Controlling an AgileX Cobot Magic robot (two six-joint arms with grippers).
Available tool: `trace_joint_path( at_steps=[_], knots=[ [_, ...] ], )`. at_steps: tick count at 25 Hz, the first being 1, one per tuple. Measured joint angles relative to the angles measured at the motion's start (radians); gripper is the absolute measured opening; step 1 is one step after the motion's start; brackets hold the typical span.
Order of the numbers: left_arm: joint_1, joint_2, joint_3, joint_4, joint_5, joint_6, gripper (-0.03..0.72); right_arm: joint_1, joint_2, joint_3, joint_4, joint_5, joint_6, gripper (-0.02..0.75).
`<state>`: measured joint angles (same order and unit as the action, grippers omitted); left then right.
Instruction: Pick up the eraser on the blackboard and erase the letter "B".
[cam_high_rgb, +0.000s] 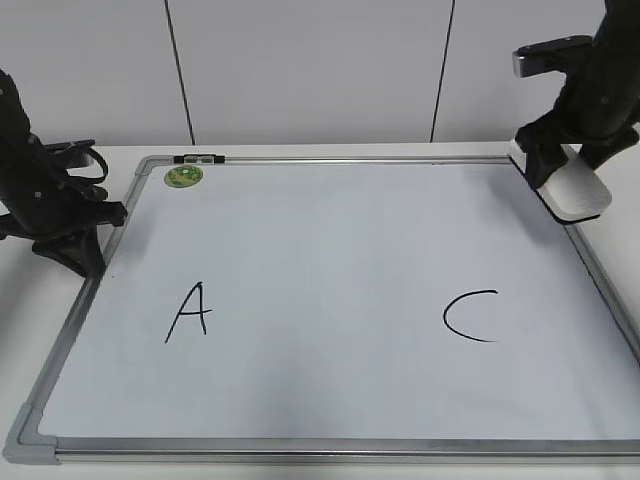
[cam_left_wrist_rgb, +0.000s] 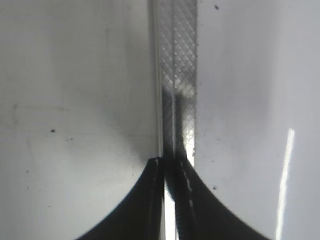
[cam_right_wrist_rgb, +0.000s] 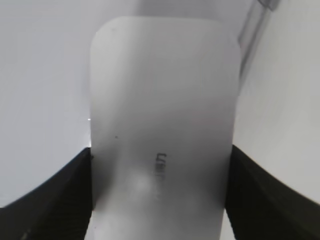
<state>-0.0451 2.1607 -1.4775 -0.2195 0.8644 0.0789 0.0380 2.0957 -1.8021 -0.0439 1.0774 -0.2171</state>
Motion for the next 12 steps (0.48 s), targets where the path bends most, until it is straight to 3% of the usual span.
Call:
trace_joint_path(
  at_steps=[12],
  knots=[
    [0.0, 0.0, 0.0, 0.0, 0.0, 0.0, 0.042, -0.031, 0.0, 0.107, -0.002, 0.03, 0.117, 0.535]
  ],
)
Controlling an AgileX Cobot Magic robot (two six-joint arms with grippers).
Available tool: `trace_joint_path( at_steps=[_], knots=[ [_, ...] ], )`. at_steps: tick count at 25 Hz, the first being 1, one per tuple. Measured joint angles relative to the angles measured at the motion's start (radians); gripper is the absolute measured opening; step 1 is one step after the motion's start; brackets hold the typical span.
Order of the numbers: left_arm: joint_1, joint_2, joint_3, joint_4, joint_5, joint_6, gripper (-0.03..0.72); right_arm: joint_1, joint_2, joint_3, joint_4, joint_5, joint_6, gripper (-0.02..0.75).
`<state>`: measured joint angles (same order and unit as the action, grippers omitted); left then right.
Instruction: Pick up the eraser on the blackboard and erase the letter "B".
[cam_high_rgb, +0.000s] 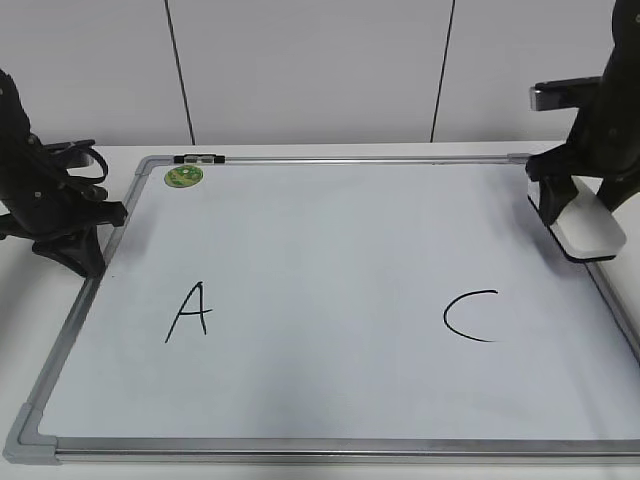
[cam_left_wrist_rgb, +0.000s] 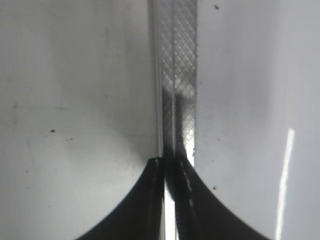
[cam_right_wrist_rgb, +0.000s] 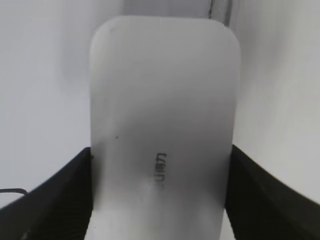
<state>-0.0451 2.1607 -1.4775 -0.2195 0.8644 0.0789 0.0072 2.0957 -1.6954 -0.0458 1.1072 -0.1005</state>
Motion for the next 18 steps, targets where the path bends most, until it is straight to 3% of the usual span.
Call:
trace_joint_path(
  at_steps=[18],
  knots=[
    [0.0, 0.0, 0.0, 0.0, 0.0, 0.002, 0.045, -0.008, 0.033, 0.035, 0.016, -0.112, 0.088, 0.535]
  ],
)
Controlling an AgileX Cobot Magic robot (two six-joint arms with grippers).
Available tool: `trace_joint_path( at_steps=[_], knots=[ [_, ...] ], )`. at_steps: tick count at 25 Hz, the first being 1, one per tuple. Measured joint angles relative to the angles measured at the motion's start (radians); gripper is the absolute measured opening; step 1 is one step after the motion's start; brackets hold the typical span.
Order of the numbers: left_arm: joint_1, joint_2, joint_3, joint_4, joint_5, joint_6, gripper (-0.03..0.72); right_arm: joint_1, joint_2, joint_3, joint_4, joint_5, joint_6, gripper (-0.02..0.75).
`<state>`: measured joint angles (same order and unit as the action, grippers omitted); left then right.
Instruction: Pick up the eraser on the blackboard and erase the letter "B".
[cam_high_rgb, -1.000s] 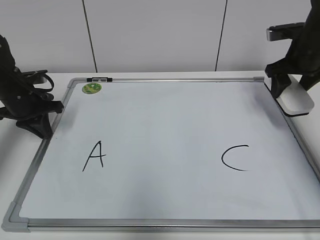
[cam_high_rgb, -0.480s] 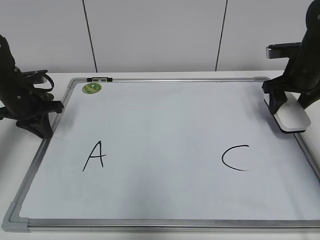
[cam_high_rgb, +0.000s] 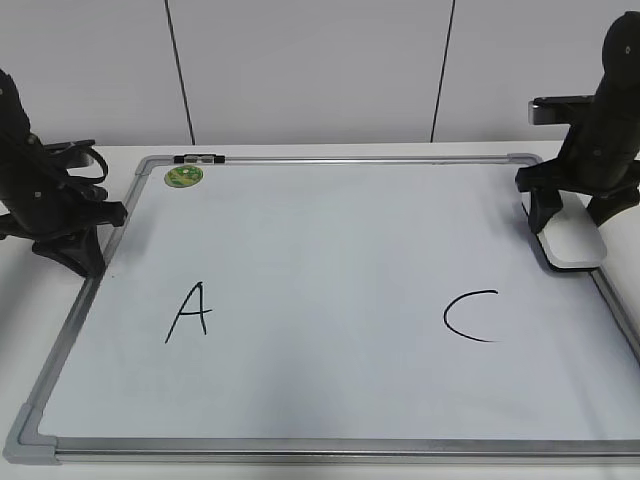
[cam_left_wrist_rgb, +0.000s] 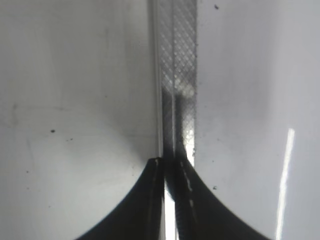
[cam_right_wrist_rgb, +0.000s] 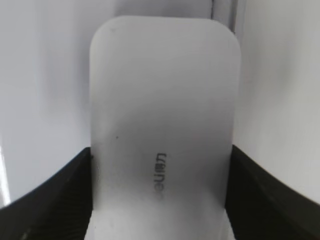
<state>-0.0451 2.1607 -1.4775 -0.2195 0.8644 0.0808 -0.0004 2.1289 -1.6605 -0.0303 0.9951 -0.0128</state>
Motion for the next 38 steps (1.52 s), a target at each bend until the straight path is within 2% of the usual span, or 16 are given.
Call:
trace_joint_path(
  at_steps=[21, 28, 38],
  knots=[
    [0.0, 0.0, 0.0, 0.0, 0.0, 0.0, 0.045, 0.0, 0.026, 0.003, -0.002, -0.003, 0.018, 0.536],
    [0.0, 0.0, 0.0, -0.002, 0.002, 0.0, 0.046, 0.0, 0.032, 0.005, -0.006, -0.005, 0.02, 0.596],
    [0.0, 0.0, -0.001, -0.002, 0.002, 0.004, 0.072, -0.002, -0.037, -0.032, -0.014, 0.026, 0.02, 0.601]
  ],
)
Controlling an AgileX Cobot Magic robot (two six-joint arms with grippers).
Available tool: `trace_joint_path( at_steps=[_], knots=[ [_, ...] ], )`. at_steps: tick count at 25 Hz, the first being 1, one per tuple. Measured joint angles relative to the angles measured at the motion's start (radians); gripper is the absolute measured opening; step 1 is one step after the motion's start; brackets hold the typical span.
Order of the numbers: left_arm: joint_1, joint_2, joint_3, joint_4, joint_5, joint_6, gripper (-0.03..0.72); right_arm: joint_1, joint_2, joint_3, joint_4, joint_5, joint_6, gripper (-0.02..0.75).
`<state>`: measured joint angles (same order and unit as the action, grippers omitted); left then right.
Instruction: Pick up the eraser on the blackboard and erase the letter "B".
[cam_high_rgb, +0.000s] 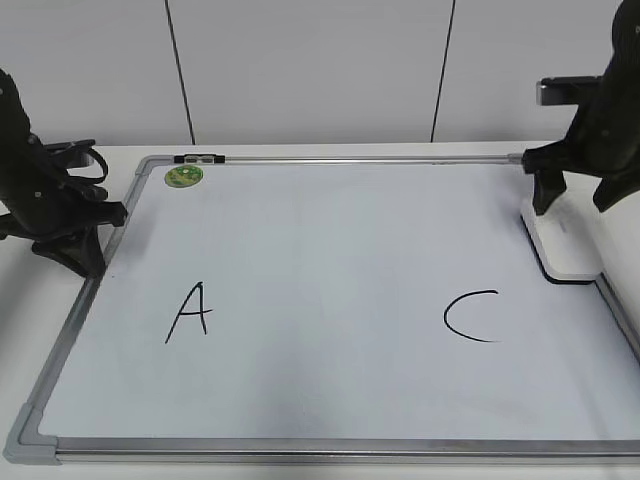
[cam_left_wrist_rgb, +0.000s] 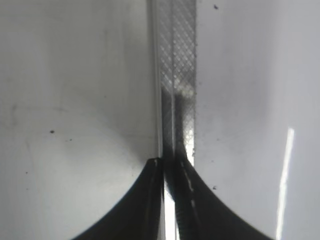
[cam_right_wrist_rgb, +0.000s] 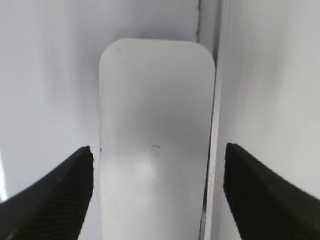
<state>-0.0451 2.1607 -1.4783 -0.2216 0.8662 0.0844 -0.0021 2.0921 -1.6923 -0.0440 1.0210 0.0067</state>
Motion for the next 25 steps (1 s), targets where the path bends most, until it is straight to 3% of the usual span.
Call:
trace_joint_path(
  at_steps=[3, 11, 15, 25],
  knots=[
    [0.0, 0.0, -0.017, 0.0, 0.023, 0.0, 0.126, 0.0, -0.051, -0.006, -0.002, 0.02, -0.007, 0.599],
    [-0.002, -0.057, -0.177, 0.038, 0.214, 0.002, 0.354, 0.0, -0.203, -0.006, -0.002, 0.1, -0.041, 0.596],
    [-0.003, -0.133, -0.234, 0.05, 0.328, 0.002, 0.372, 0.0, -0.305, -0.006, 0.0, 0.178, -0.049, 0.595],
    [-0.009, -0.46, -0.222, 0.054, 0.363, -0.011, 0.374, 0.0, -0.55, -0.006, 0.084, 0.226, -0.098, 0.595]
  ],
)
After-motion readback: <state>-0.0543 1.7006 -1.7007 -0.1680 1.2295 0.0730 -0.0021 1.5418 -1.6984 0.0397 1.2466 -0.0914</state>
